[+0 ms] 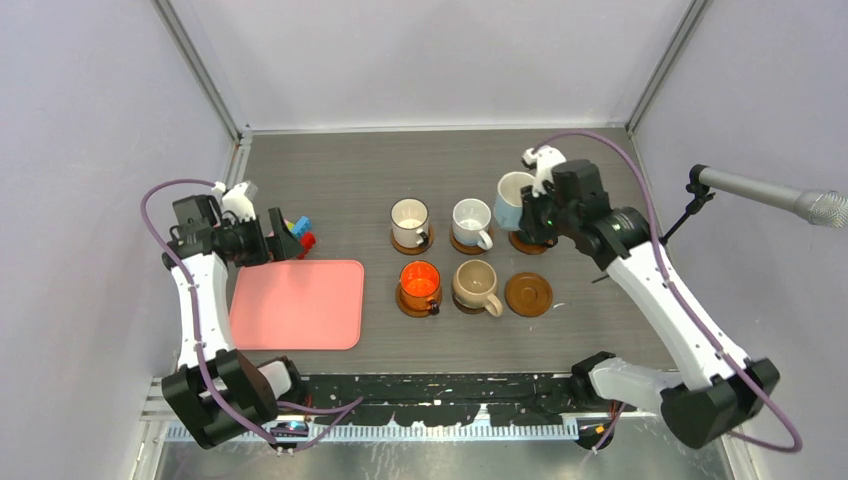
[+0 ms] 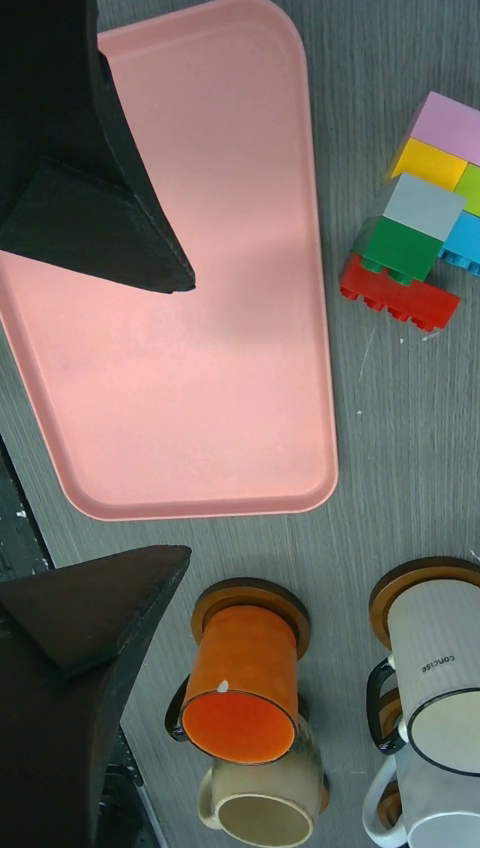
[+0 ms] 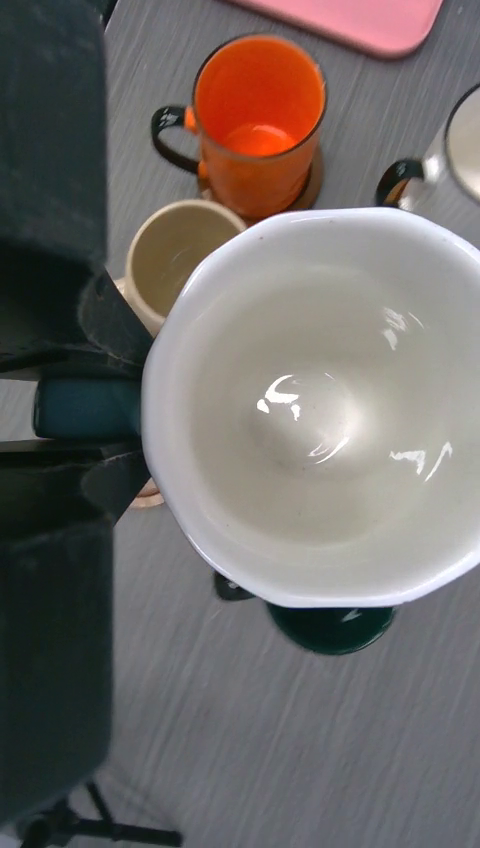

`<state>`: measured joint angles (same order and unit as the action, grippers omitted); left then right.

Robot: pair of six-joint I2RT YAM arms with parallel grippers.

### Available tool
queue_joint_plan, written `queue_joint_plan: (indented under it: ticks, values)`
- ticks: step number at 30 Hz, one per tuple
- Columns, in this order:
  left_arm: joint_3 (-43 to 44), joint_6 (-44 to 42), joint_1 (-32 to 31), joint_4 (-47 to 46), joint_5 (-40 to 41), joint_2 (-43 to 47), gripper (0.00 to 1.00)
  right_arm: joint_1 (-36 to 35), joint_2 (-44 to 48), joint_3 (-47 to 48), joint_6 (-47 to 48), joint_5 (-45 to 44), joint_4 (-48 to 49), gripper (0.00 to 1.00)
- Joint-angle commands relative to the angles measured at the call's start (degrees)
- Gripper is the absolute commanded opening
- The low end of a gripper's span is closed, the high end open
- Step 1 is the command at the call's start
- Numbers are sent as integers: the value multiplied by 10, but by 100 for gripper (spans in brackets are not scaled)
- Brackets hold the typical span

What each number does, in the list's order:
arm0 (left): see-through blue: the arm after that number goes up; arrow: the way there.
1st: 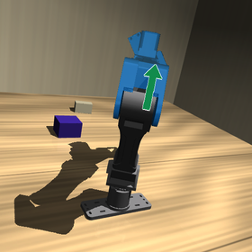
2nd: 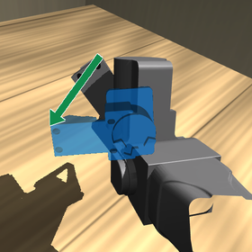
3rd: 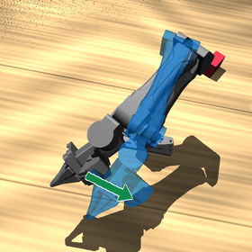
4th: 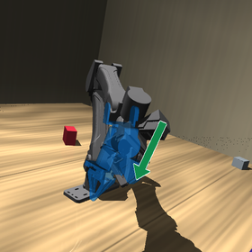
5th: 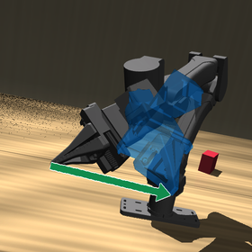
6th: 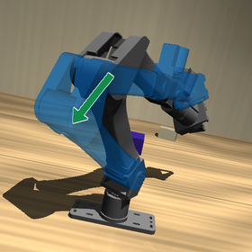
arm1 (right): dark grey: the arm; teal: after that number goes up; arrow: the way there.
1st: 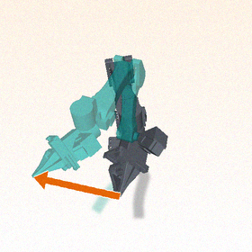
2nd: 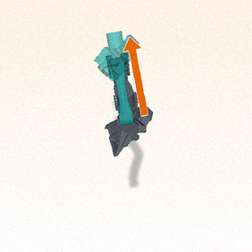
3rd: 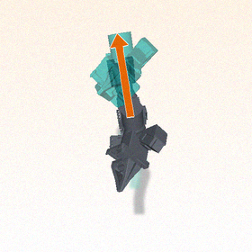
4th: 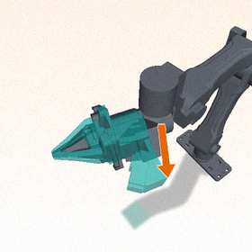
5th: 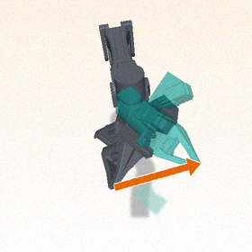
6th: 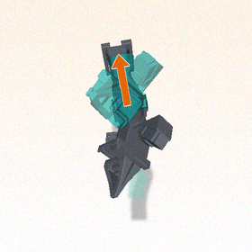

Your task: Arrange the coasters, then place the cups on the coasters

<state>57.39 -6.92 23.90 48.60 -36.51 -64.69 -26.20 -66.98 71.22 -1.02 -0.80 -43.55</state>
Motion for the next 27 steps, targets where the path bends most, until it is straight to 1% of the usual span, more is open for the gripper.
queue_joint_plan:
  ticks: [1, 4, 9, 13, 17, 27]
  values:
    - [13, -6, -5, -1, 1, -5, 100, 50, 88, -41, 52, 58, 20, 0]
    - [14, -6, -8, -1, 6, -3, 100, 72, 118, -72, 86, 72, -14, 0]
    - [13, -8, -8, -1, 12, -1, 100, 84, 146, -122, 133, 77, -46, 0]
    - [14, -10, -9, -1, 13, -5, 100, 86, 163, -168, 156, 80, -40, 0]
    - [15, -10, -9, -3, 13, -9, 100, 89, 166, -202, 157, 77, -23, 0]
    - [10, -11, -9, -4, 19, -5, 100, 91, 160, -235, 160, 64, -10, 0]
